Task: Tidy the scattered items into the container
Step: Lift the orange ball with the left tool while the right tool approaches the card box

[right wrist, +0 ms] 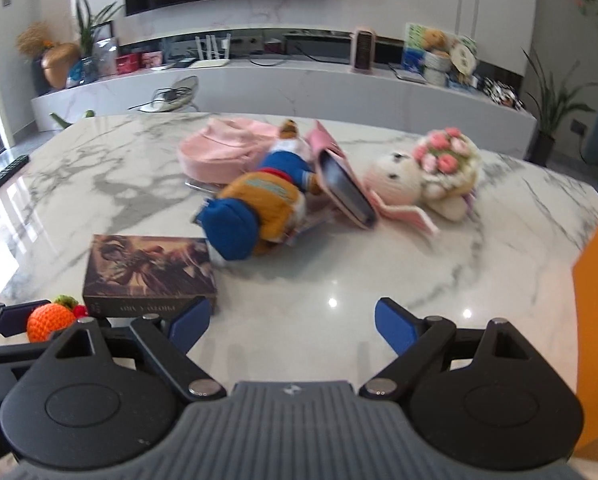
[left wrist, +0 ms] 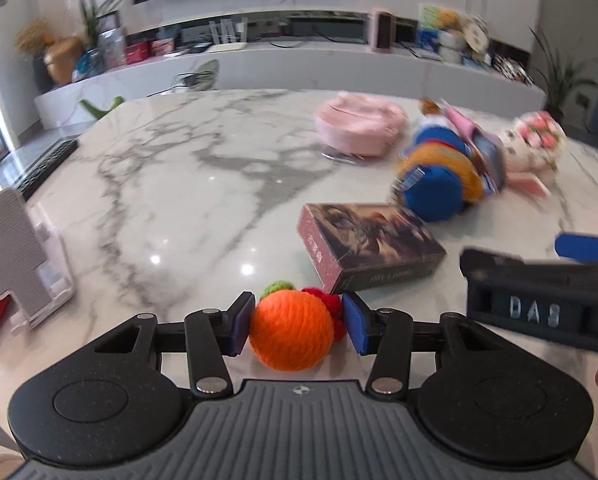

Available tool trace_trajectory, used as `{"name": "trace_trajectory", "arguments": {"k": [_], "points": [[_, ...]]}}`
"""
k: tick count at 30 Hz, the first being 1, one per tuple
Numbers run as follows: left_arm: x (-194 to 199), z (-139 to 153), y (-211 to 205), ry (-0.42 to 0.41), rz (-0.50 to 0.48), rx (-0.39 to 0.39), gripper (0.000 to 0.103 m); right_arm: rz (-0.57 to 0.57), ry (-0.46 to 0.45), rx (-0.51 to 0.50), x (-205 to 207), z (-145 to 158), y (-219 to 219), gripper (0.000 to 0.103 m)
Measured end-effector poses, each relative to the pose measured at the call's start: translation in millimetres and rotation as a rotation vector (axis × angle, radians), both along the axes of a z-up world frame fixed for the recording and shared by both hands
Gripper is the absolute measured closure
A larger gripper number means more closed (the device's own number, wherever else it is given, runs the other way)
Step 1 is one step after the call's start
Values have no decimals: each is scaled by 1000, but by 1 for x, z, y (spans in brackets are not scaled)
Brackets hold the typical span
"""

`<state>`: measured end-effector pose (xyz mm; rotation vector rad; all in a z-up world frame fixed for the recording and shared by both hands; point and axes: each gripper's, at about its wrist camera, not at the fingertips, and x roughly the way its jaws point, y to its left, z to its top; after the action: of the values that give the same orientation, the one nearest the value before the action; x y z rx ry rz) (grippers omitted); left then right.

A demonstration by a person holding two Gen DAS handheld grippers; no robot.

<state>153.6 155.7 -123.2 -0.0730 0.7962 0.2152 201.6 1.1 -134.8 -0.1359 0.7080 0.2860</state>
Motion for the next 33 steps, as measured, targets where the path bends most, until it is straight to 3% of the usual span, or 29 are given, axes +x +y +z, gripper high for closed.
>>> {"name": "trace_trajectory", "arguments": {"k": [5,8,11,18,25,27,29,33], "points": [[-1,2,19,-12,54,-55,51,55,-4,-58,2,-1,15,12],[-1,1,21,-17,54,-67,51,89,2,-73,2,-4,25,20],[0,0,22,-13,51,-81,51,139,13,-110,4,-10,37,33],[0,-1,31,-17,92,-98,51,215,53,-102,5,-18,56,81],[1,-3,42,-19,142,-98,50,387,57,-69,-12,-15,77,83],[2,-3,43,-19,144,-100,50,380,35,-98,-9,-11,75,82],[4,-3,44,-20,145,-97,49,372,13,-127,-7,-8,73,78],[6,-4,45,-24,151,-98,49,316,6,-139,7,1,66,57]]}}
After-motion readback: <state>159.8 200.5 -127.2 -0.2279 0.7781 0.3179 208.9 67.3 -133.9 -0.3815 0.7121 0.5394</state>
